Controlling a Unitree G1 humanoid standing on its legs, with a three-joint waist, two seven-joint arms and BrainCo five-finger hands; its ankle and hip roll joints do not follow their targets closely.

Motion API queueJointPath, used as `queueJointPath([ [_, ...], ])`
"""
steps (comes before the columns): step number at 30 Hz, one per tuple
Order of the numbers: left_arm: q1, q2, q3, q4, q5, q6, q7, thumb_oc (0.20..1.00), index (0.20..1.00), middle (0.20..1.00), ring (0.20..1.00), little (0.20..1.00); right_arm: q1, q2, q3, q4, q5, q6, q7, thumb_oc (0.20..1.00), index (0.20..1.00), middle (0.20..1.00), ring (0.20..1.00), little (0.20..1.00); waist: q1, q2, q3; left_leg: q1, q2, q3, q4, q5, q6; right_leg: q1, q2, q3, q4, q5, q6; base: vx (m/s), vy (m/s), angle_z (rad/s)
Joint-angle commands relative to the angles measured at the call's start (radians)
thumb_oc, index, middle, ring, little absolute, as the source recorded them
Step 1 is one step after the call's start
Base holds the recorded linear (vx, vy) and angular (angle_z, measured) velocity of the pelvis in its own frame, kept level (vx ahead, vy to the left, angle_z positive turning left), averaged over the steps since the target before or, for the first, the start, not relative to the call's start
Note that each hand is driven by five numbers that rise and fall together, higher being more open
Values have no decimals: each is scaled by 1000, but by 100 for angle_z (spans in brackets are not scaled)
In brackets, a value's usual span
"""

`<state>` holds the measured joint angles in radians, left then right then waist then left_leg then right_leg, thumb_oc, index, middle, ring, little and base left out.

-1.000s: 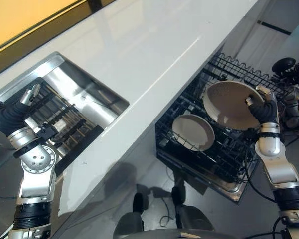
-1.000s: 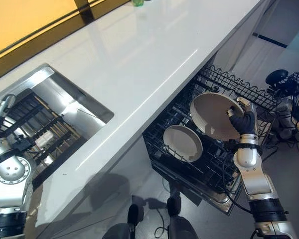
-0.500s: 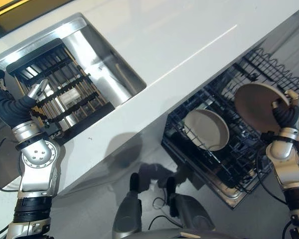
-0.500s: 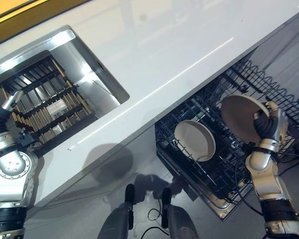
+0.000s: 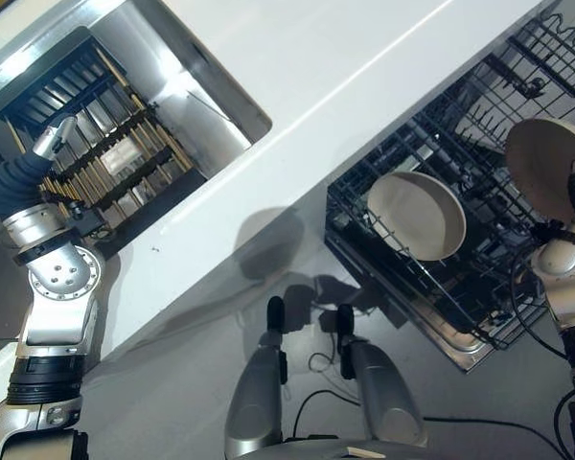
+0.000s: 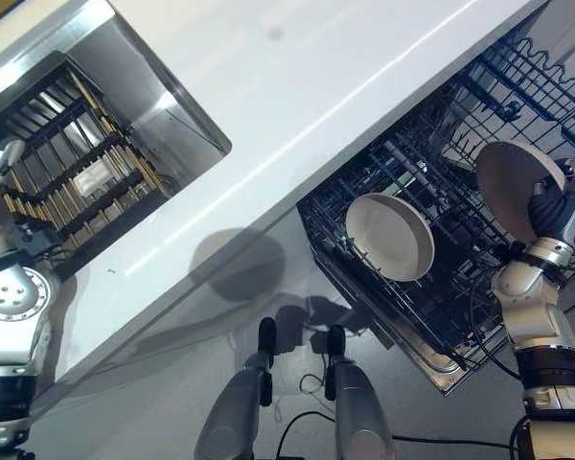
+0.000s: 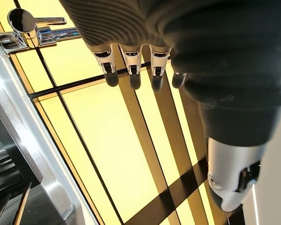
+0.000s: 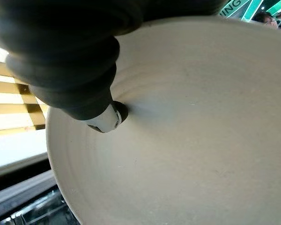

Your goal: Pick up plates and place into dishwasher.

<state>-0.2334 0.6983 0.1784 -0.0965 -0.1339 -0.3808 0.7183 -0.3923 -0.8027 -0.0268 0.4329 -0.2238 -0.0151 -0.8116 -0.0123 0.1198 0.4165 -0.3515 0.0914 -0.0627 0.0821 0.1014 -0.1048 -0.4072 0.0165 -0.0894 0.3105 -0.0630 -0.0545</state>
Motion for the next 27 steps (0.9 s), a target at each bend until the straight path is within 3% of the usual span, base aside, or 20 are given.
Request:
queueJointPath([
  [1, -22, -21, -20, 23, -3, -52, 27, 1000, 1000, 1000, 1000, 1000, -67, -53, 67, -11, 10, -32, 38, 200, 200, 200, 200, 200, -32, -29, -18, -4, 35, -2, 55, 14, 13, 48, -23, 73, -138, 90, 53, 0, 0, 0],
  [7, -42, -4, -16, 22, -3, -34, 9, 1000, 1000, 1000, 1000, 1000, -60, -23, 114, 53, 81, -53, 172, 200, 200, 200, 200, 200, -24, -36, -14, -9, 35, -4, 57, 9, 15, 48, -28, 58, -137, 92, 51, -5, -68, 1],
  [11, -69, 6, -26, 32, 3, -27, 7, 1000, 1000, 1000, 1000, 1000, -88, -8, 146, 87, 117, -27, 244, 200, 200, 200, 200, 200, -22, -33, -5, -15, 34, -6, 52, 8, 16, 39, -32, 54, -134, 95, 54, -41, -48, 2],
  [27, -144, 12, -65, 48, 20, -8, 6, 1000, 1000, 1000, 1000, 1000, -125, 85, 265, 303, 251, 16, 431, 200, 200, 200, 200, 200, -20, -9, 33, -45, 24, 11, 55, 12, 20, 5, -49, 50, -137, 115, 61, -36, -22, 1],
])
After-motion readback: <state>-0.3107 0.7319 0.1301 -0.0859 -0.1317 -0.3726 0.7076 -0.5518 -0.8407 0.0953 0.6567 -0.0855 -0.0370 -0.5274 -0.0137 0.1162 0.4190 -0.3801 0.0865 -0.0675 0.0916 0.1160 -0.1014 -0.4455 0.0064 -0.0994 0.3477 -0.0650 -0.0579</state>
